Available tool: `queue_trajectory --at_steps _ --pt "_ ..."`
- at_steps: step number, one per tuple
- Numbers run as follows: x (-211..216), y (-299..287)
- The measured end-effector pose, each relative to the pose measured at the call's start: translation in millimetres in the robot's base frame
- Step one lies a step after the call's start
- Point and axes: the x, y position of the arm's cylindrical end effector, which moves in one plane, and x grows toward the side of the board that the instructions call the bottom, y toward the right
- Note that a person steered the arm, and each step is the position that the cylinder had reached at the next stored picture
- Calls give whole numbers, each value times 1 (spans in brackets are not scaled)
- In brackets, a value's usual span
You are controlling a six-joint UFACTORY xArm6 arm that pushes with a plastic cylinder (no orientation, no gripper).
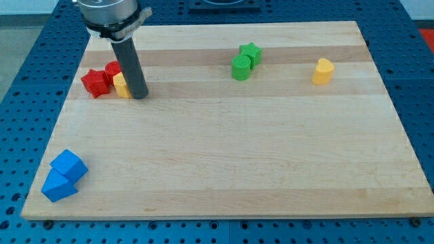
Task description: Move the heart slightly downwards
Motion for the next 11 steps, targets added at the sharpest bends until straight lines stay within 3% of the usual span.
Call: queue_trajectory --at_steps 1,2,7,8,9,11 --pt "4 4" --pt "19 44" --pt "41 446" --pt "2 464" --pt "-87 421" --pt "-60 347"
